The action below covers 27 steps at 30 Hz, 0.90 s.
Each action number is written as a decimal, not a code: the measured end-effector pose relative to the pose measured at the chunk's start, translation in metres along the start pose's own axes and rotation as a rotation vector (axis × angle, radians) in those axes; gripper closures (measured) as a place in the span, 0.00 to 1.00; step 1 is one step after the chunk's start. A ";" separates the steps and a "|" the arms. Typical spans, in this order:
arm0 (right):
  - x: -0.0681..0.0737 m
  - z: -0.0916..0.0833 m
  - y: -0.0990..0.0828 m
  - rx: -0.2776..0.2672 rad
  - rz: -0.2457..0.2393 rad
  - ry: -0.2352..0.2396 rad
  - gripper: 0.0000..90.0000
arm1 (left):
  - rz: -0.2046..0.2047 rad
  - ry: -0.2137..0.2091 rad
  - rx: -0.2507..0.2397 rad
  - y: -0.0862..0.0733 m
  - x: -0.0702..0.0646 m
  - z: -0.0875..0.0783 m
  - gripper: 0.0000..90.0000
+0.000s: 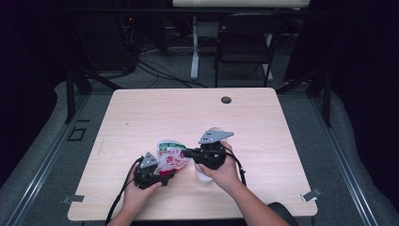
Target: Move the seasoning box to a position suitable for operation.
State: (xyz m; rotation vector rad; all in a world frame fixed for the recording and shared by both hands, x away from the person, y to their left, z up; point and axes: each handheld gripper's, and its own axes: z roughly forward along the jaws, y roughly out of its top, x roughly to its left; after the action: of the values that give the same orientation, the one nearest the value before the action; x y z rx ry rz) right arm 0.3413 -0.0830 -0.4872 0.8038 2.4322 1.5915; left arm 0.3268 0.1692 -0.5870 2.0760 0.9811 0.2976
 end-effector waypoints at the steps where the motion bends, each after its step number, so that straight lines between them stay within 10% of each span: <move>1: 0.000 0.000 0.000 0.000 -0.001 -0.001 1.00 | -0.013 -0.004 0.010 0.000 0.000 0.001 0.35; 27: 0.001 -0.005 -0.007 -0.006 -0.002 0.000 1.00 | -0.037 0.018 0.022 0.003 -0.005 0.006 0.28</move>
State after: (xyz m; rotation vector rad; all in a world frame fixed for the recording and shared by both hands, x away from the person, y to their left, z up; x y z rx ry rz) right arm 0.3364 -0.0885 -0.4911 0.8000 2.4265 1.5969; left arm 0.3287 0.1609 -0.5880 2.0757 1.0364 0.2881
